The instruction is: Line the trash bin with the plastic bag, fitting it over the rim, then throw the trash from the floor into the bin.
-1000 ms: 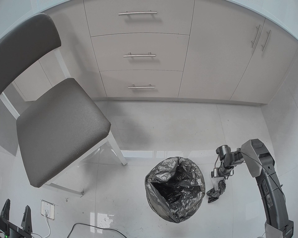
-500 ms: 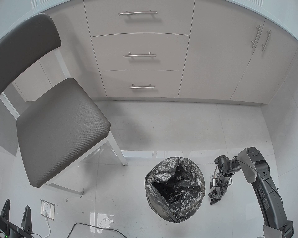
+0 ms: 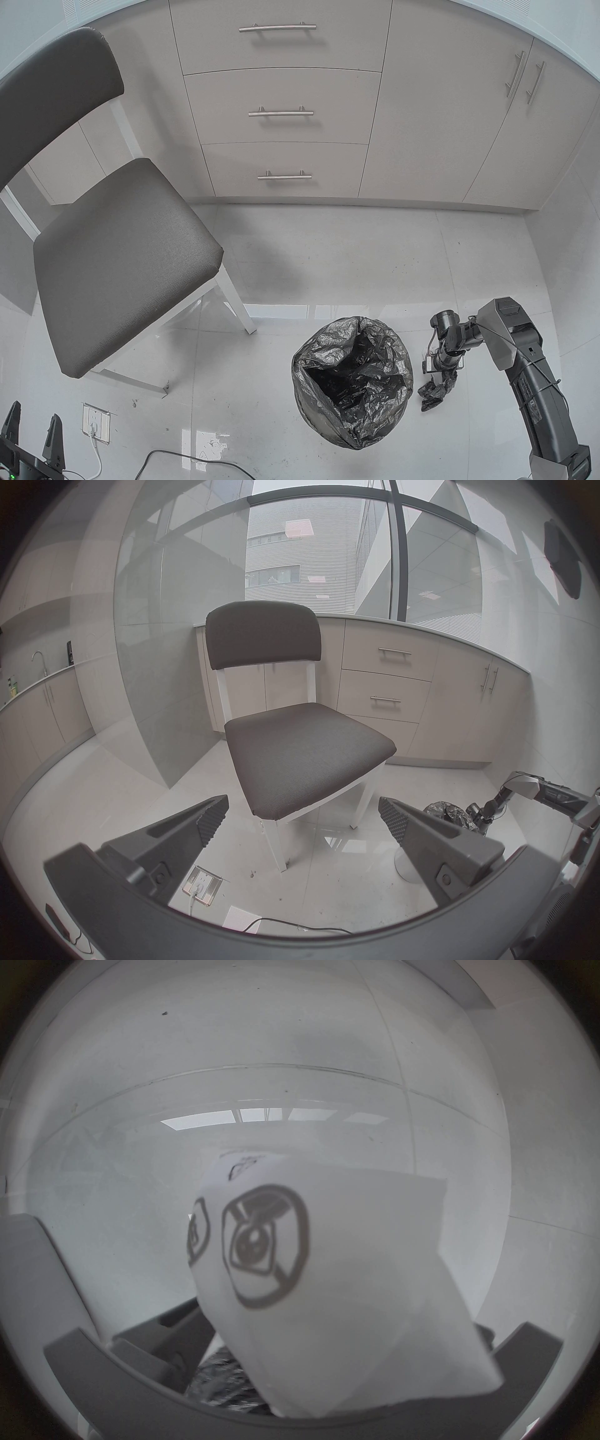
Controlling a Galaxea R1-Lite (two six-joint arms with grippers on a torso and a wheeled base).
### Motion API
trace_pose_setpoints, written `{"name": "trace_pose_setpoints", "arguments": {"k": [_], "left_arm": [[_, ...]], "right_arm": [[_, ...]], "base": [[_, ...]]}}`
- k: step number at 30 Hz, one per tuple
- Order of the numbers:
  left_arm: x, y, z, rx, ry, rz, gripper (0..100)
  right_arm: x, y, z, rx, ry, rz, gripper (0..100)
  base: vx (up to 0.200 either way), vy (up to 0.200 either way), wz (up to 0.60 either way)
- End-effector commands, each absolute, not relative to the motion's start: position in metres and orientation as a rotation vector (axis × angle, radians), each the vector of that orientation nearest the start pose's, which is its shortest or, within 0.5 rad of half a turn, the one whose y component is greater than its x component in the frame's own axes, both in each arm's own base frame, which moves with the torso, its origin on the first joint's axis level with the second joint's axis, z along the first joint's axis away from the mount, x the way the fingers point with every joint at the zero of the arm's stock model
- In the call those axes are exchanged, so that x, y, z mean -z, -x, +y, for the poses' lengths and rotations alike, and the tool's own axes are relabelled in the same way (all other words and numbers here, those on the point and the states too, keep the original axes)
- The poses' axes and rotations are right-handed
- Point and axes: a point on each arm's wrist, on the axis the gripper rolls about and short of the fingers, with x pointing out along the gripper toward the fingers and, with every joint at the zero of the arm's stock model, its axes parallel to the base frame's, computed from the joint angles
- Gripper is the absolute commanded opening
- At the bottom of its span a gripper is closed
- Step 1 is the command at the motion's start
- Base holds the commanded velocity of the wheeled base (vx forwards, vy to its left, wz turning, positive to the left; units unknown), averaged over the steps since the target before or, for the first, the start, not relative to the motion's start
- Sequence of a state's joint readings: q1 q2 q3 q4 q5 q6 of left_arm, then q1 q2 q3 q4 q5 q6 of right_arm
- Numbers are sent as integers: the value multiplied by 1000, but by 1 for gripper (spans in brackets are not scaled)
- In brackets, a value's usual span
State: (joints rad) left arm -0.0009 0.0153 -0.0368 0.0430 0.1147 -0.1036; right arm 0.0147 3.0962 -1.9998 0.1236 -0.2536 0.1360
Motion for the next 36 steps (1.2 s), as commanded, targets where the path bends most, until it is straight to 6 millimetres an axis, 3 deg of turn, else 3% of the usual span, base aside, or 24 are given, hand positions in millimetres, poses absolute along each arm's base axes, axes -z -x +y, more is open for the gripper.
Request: {"name": "trace_pose_setpoints", "arguments": {"k": [1, 9, 19, 20, 27, 30, 31, 32, 36], "left_arm": [[-81, 25, 3, -114, 104, 5, 100], [-81, 26, 3, -114, 104, 3, 100], [-81, 26, 3, -115, 102, 0, 100], [-81, 26, 3, -115, 101, 0, 100], [-81, 26, 3, -114, 98, 1, 100], [-81, 26, 3, -114, 98, 1, 100], [-81, 26, 3, -114, 98, 1, 100], [-81, 26, 3, -114, 98, 1, 100], [-81, 26, 3, -117, 96, 0, 100]], "right_arm": [[205, -481, 3, 289, 49, 1197, 0], [205, -479, 1, 327, 78, 1205, 0], [197, -456, -1, 344, 138, 1461, 0], [149, -468, 2, 343, 129, 1420, 0], [47, -477, 21, 310, 133, 1319, 0], [-8, -472, 35, 275, 140, 1271, 0], [-16, -471, 36, 270, 140, 1262, 0], [-42, -466, 44, 252, 144, 1226, 0], [-92, -451, 64, 210, 157, 1162, 0]], "base": [[0, 0, 0], [0, 0, 0], [0, 0, 0], [0, 0, 0], [0, 0, 0], [0, 0, 0], [0, 0, 0], [0, 0, 0], [0, 0, 0]]}}
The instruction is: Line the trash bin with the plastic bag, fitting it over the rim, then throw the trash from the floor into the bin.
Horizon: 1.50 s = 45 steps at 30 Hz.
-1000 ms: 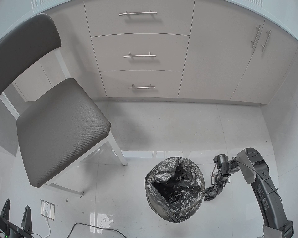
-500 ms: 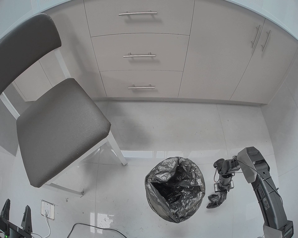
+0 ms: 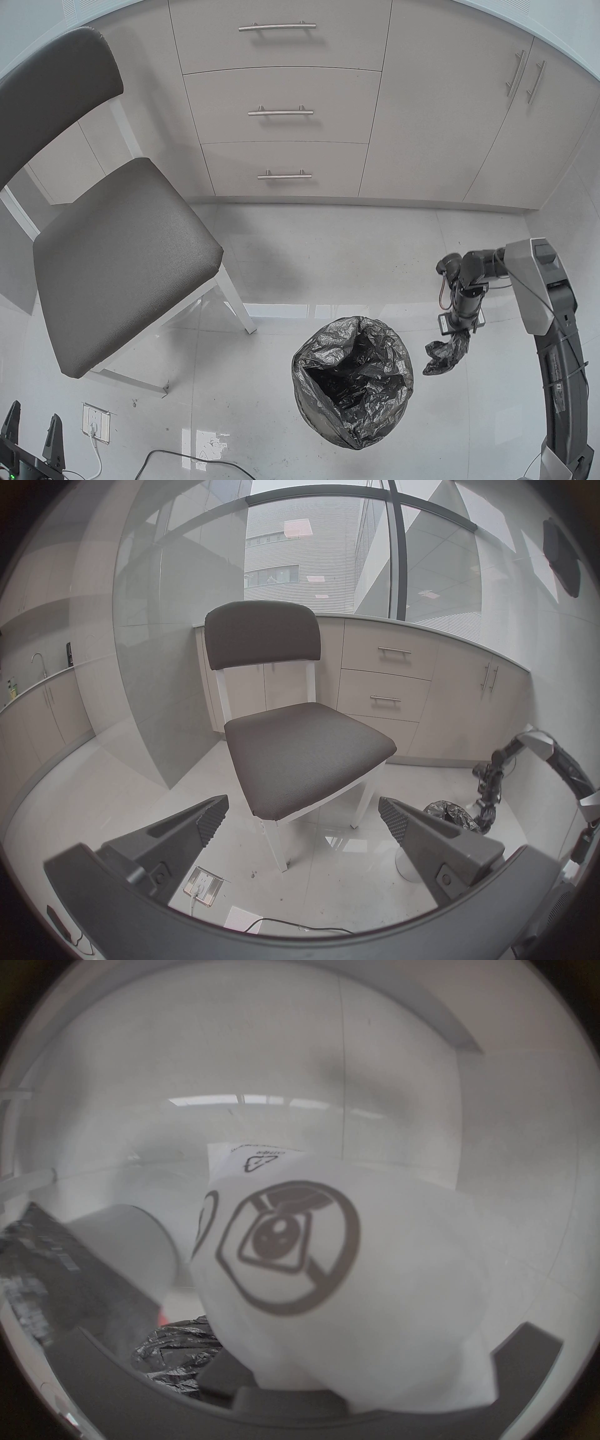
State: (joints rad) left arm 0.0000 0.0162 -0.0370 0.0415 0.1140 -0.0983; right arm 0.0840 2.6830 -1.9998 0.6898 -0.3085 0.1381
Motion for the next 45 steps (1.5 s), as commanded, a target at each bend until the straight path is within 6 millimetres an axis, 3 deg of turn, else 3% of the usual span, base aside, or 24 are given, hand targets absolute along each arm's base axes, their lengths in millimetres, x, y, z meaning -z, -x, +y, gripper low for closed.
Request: {"name": "trace_pose_setpoints", "arguments": {"k": [1, 3, 4, 6, 15, 20, 27, 35, 42, 45], "left_arm": [[-81, 26, 3, -120, 92, 1, 100], [-81, 26, 3, -120, 89, -1, 100], [-81, 26, 3, -118, 72, 2, 100], [-81, 26, 3, -118, 70, 2, 100], [-81, 26, 4, -181, 140, -7, 100], [-81, 27, 7, -311, 16, 5, 100], [-83, 28, 9, -396, 5, 2, 100], [-83, 26, 4, -170, 47, 5, 100], [-82, 26, 2, -85, 58, 10, 100], [-82, 26, 2, -79, 58, 10, 100]], "right_arm": [[-107, -445, 71, 193, 164, 1149, 0], [-113, -442, 73, 188, 166, 1143, 0], [-131, -432, 82, 167, 175, 1126, 0], [-147, -423, 93, 141, 184, 1104, 0], [-187, -385, 146, 3, 249, 1038, 0], [-195, -375, 160, -34, 266, 1019, 0], [-205, -362, 171, -69, 280, 1000, 0], [-202, -362, 177, -75, 285, 1001, 0], [-200, -351, 199, -127, 315, 1000, 0], [-189, -346, 218, -167, 347, 1017, 0]], "base": [[0, 0, 0], [0, 0, 0], [0, 0, 0], [0, 0, 0], [0, 0, 0], [0, 0, 0], [0, 0, 0], [0, 0, 0], [0, 0, 0], [0, 0, 0]]}}
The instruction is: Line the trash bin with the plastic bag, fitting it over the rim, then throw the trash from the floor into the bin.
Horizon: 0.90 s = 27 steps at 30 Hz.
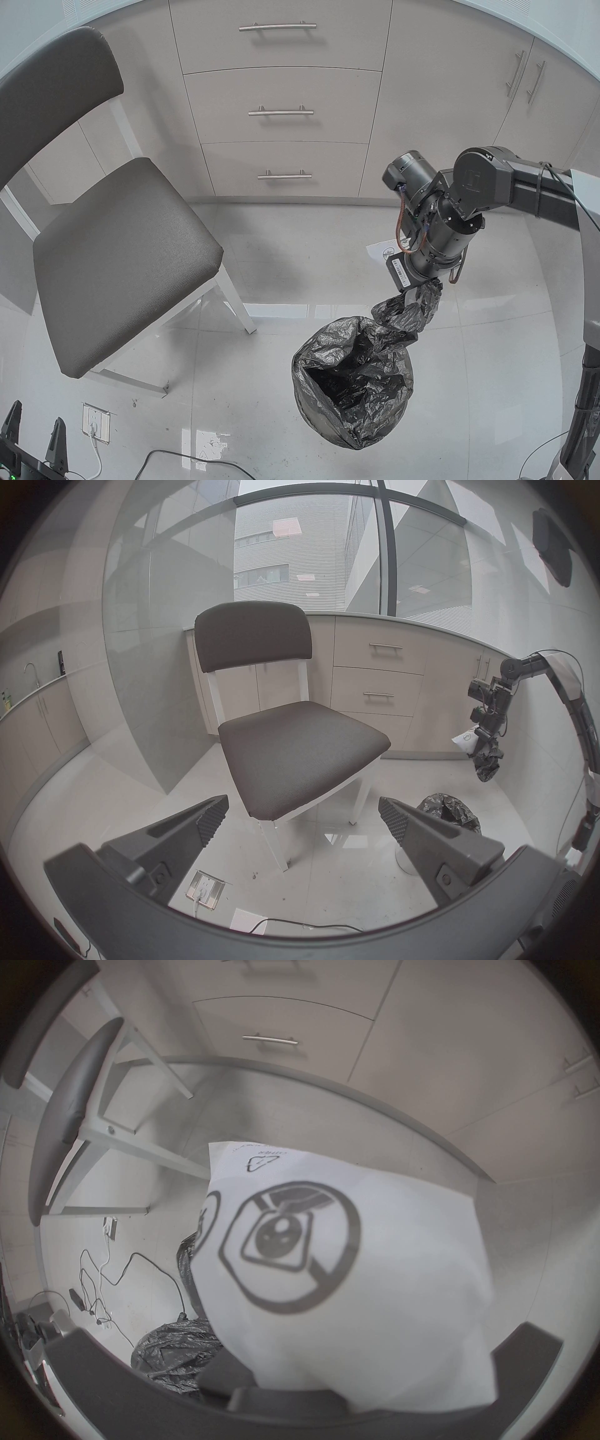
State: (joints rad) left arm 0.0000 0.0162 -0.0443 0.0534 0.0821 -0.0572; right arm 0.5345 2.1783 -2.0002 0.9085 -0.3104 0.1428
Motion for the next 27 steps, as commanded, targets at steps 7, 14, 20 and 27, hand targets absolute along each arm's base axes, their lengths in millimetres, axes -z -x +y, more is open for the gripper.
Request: {"name": "trace_pose_setpoints", "arguments": {"k": [7, 14, 20, 27], "left_arm": [[-83, 26, 2, -85, 102, 5, 100], [-83, 26, 1, -57, 101, 2, 100], [-83, 26, 2, -70, 253, -9, 100], [-83, 26, 2, -98, 264, -13, 100]], "right_arm": [[-146, -353, 240, -180, 392, 1097, 0], [-94, -362, 254, -168, 447, 1198, 0], [-71, -361, 264, -178, 477, 1229, 0], [-52, -362, 275, -193, 489, 1225, 0]], "base": [[0, 0, 0], [0, 0, 0], [0, 0, 0], [0, 0, 0]]}}
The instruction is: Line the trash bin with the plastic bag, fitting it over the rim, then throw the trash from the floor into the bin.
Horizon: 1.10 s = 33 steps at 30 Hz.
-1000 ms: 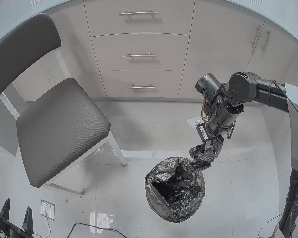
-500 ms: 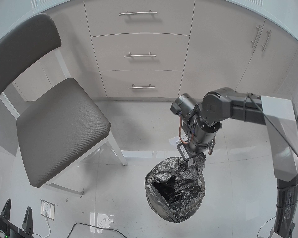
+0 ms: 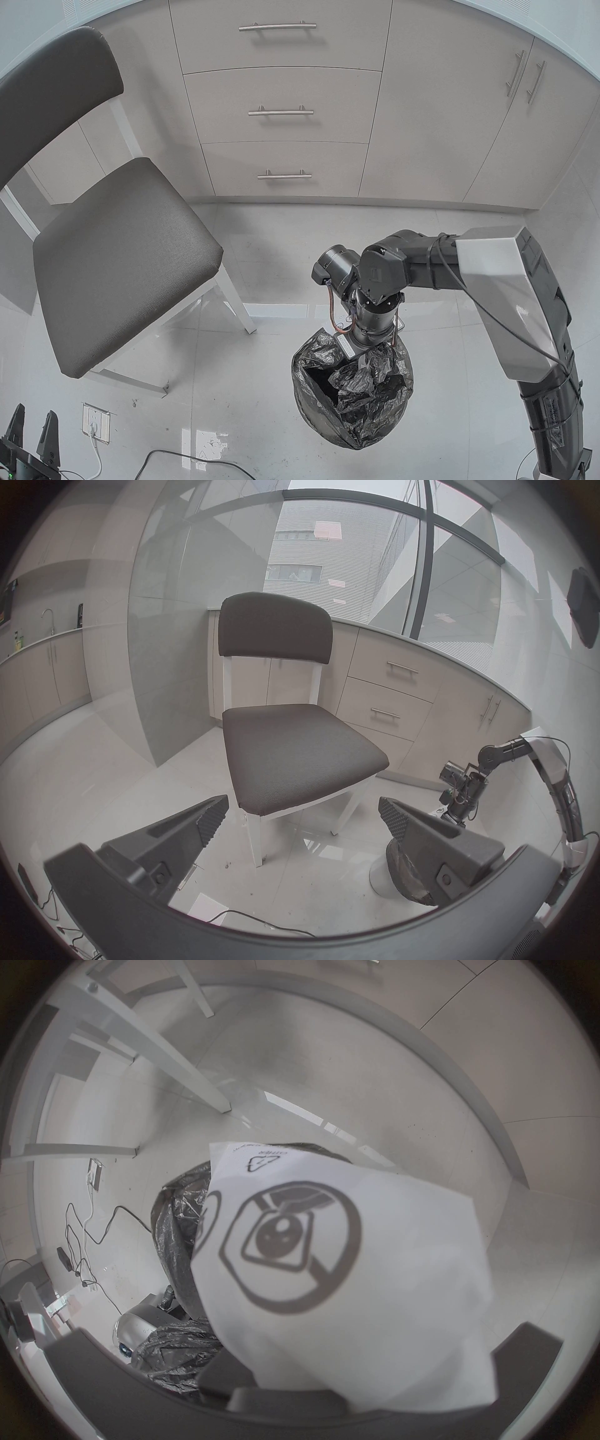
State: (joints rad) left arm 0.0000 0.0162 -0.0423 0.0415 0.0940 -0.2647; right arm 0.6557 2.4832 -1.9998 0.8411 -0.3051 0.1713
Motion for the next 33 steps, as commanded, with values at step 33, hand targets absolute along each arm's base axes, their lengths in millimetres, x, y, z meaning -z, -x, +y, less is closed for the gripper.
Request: {"name": "trace_pose_setpoints", "arguments": {"k": [33], "left_arm": [[-82, 26, 2, -104, 34, 0, 100]], "right_arm": [[-32, -366, 277, -190, 501, 1236, 0]], "base": [[0, 0, 0]]}}
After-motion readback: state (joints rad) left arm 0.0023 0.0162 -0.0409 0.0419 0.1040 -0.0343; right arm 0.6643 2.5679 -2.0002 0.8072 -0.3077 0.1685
